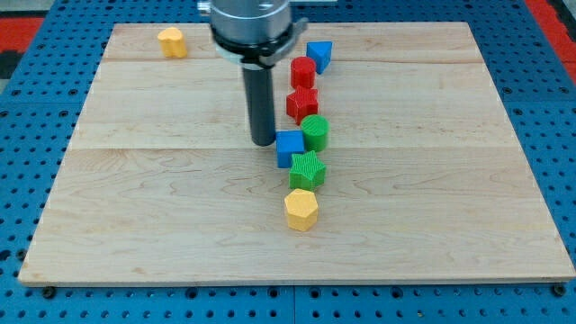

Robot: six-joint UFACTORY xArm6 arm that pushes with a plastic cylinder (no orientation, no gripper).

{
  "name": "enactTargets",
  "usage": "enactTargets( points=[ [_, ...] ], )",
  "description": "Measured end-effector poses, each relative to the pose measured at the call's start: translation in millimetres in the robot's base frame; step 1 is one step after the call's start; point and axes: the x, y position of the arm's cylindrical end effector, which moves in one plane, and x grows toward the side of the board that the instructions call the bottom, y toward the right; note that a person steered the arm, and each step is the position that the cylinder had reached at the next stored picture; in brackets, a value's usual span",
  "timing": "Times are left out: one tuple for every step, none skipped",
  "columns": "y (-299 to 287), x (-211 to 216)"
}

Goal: Move the blue triangle to the bottom right to the green circle

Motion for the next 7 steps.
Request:
enactTargets(
  points=[
    [-73.4, -2.3],
    [-85.3, -52.5],
    [-90.9, -128.2],
    [-44.7, -191.7],
    [21.8, -223.5],
    [67.3, -202.0],
    [81.8, -156.9]
  ],
)
